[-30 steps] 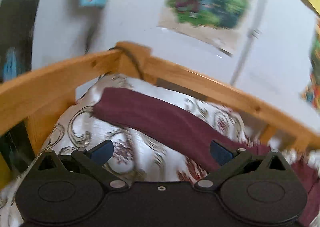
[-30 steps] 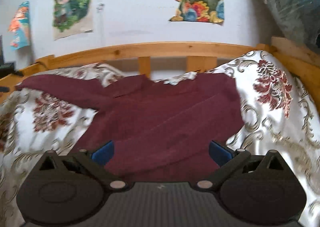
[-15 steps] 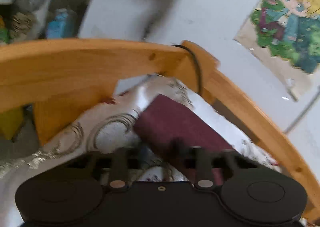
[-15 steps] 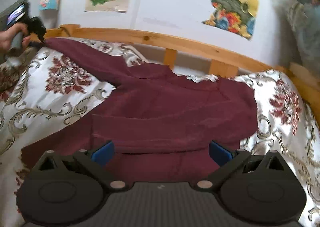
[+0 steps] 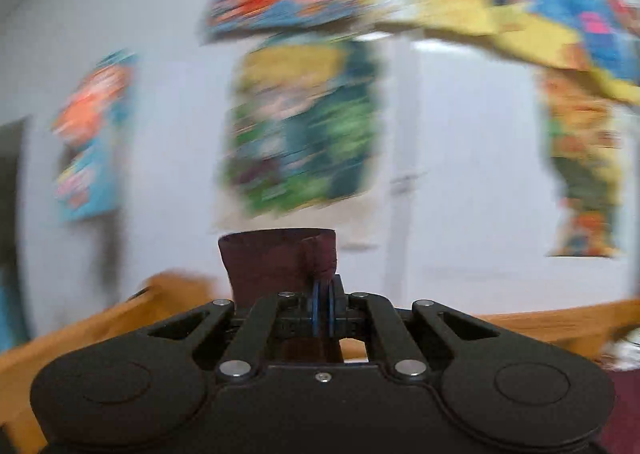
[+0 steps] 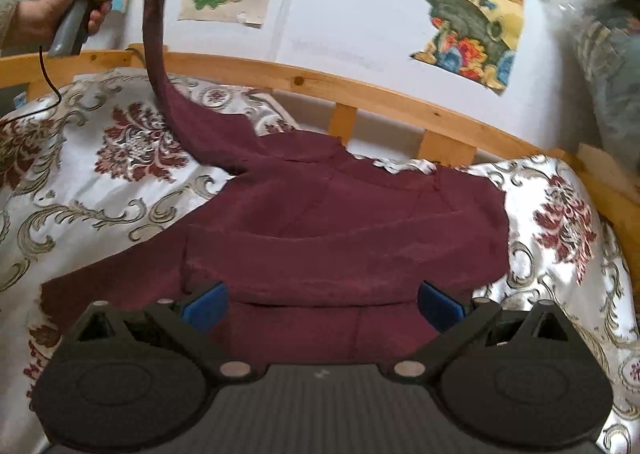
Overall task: Fold small clothes
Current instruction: 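Grasp the other sleeve cuff with the left gripper and lift it, then lay the held sleeve across the shirt body and open the left gripper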
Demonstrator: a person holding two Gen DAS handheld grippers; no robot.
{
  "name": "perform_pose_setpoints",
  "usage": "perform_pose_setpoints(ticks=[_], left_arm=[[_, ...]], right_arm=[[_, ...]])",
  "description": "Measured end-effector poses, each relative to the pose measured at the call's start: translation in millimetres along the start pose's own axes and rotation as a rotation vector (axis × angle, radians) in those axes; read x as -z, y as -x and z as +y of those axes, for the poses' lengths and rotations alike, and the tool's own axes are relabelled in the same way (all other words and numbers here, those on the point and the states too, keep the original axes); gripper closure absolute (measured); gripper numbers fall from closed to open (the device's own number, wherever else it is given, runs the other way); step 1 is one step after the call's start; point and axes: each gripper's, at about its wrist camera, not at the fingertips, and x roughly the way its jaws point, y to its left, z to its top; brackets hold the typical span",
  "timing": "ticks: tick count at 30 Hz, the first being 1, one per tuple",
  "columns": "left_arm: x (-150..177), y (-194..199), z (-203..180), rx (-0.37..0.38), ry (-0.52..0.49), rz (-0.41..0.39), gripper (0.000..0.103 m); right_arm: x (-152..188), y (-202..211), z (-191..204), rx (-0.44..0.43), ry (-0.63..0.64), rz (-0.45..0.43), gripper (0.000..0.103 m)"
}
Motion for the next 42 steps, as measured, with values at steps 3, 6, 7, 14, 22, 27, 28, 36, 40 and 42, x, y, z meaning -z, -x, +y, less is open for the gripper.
perform_pose_setpoints(ticks=[3,6,7,14,22,27,28,36,40,42], left_arm=[[-14,5,-41,0.161,-0.054,-0.047,0.099],[-19,15,-89,0.342,-0.101,-0.074,0.099],[-18,21,-104,0.393,-0.115,-0.08,0.099],[24,60,-207,0.737,-0.216,-0.038,0.099],[103,82,-257,0.904,-0.178,0.154,0.099],[148,88,-268,0.935,-0.156,0.306,0.098],[155,88,-269,0.944,-0.152,0.342,0.096],[162,85,-236,0.929,-0.043,0.475,0.037],[153,65,-200,0.813,0.017,0.502,0.031],[152,49,-178,0.678,0.025,0.511,0.031]], right_arm=[[0,0,-11,0.036,-0.036,0.007,0.0],[0,-1,-24,0.089,-0.066,0.012,0.0],[0,0,-29,0.105,-0.077,0.015,0.0],[6,-2,-74,0.246,-0.195,0.072,0.0],[19,5,-130,0.434,-0.301,0.138,0.0],[26,9,-152,0.468,-0.381,0.141,0.0],[27,10,-152,0.471,-0.383,0.139,0.0],[27,5,-146,0.443,-0.383,0.134,0.0],[26,1,-141,0.352,-0.414,0.095,0.0],[25,-6,-136,0.295,-0.423,0.088,0.0]])
